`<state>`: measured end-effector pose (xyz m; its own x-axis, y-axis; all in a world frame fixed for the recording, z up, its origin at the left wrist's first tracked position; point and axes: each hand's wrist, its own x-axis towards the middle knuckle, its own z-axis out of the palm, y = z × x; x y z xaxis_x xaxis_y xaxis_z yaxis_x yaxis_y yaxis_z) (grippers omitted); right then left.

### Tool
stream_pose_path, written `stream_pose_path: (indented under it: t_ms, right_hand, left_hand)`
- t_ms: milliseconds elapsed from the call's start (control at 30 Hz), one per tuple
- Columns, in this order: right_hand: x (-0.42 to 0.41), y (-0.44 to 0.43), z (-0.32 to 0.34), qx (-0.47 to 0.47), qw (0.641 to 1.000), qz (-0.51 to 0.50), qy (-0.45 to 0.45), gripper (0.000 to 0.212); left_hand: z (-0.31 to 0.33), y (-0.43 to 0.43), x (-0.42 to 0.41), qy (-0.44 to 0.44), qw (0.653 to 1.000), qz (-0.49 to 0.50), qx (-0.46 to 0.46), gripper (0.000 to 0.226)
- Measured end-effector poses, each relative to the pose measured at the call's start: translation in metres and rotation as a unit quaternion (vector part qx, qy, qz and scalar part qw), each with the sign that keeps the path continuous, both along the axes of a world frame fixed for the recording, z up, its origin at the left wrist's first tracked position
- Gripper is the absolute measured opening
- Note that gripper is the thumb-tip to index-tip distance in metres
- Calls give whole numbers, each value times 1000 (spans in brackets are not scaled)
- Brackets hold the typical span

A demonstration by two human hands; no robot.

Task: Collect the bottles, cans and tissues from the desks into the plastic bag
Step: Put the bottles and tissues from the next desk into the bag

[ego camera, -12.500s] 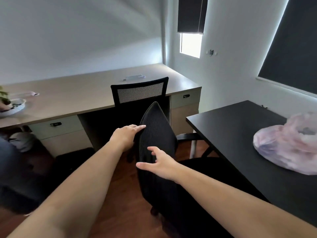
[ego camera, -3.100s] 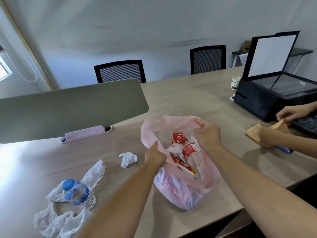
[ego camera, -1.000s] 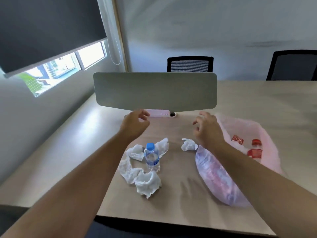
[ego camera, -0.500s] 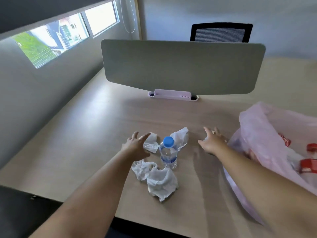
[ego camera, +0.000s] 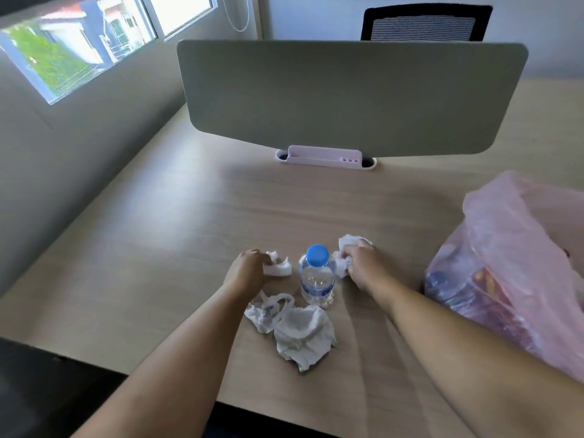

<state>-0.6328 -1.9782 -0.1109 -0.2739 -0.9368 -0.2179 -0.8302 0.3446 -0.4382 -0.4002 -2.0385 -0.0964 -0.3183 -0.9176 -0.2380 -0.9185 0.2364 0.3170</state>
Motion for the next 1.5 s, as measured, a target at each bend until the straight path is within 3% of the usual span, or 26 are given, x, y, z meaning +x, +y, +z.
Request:
stream_pose_path:
  t_ms: [100,200,433,700,833,967,1033,1100,1167,1267,1333,1433,1500]
  right_hand:
    - [-9,12,10,3,993,-81,-89,16]
    - [-14,16,32,-10,992,-101,-76,19]
    - [-23,15,138,-164,980,-92,-66,22]
    - [-81,75,249,-312,937,-155,-30,26]
    - [-122,133,273,-343,914,-215,-27,23]
    - [-145,177,262,-324,899,-288,-65,20]
    - [-155,197,246,-238,924,-291,-66,23]
    - [-159,211,224,-96,969,-222,-44,32]
    - [-164,218,211,-77,980,-184,-4,37]
    - [-177,222,209,-122,960,-219,129,33]
    - [-186,227,205,-56,953,-245,169,30]
    - [-191,232,189,-6,963,-257,80,12]
    - [-192,235,178,-25,964,-264,12,22]
  left_hand:
    - [1,10,4,39,997,70,-11,20]
    - [17,10,6,76,992,94,-37,21]
    - [128,1,-7,179,970,88,-140,21]
    - [259,32,-87,266,936,-20,-231,26]
    - [290,84,-161,342,911,-87,-214,26]
    - [292,134,-225,391,890,-154,-175,28]
    - [287,153,-252,393,885,-186,-166,27]
    - [278,164,-272,397,881,-202,-158,27]
    - [267,170,-287,407,880,-201,-140,27]
    - [254,177,-304,443,869,-178,-128,29]
    - [250,182,-316,479,853,-152,-141,29]
    - [239,190,-330,505,837,-131,-162,26]
    - [226,194,-335,486,849,-126,-164,22]
